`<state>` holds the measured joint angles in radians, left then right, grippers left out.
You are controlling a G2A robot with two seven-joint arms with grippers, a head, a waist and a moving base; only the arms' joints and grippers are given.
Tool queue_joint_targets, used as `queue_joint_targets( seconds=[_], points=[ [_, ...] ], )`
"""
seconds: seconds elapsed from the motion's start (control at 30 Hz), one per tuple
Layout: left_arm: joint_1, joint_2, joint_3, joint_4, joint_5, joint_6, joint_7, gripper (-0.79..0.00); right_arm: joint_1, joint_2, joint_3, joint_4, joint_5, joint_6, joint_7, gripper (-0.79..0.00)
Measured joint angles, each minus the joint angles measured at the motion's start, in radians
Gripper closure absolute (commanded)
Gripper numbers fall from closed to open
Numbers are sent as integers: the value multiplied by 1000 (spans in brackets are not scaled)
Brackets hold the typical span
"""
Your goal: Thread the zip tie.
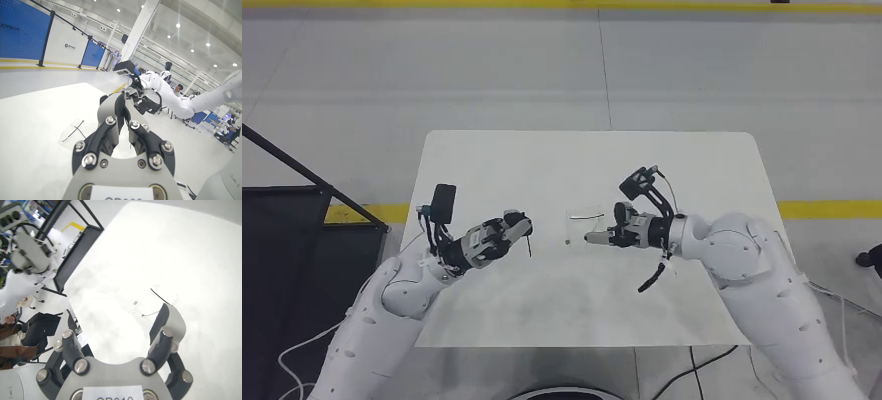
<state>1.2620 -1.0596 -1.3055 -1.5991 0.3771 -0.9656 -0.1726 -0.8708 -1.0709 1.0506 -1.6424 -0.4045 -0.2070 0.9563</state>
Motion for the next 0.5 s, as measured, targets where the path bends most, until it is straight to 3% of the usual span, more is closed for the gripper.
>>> queue_joint_targets(
  seconds=[0.13,0.3,0.33,0.5],
  points=[
    [-2,-2,-2,15,2,11,8,0,82,-22,-73,72,-44,151,34,-782],
    [-1,-3,-9,31,8,9,23,0,168,-50,-156,154,-80,251,70,-560],
    [-1,-3,-9,33,7,7,24,0,188,-57,-172,176,-85,272,74,-425],
    [-2,-5,-5,38,8,1,29,0,251,-84,-221,262,-92,325,62,-332]
  ],
)
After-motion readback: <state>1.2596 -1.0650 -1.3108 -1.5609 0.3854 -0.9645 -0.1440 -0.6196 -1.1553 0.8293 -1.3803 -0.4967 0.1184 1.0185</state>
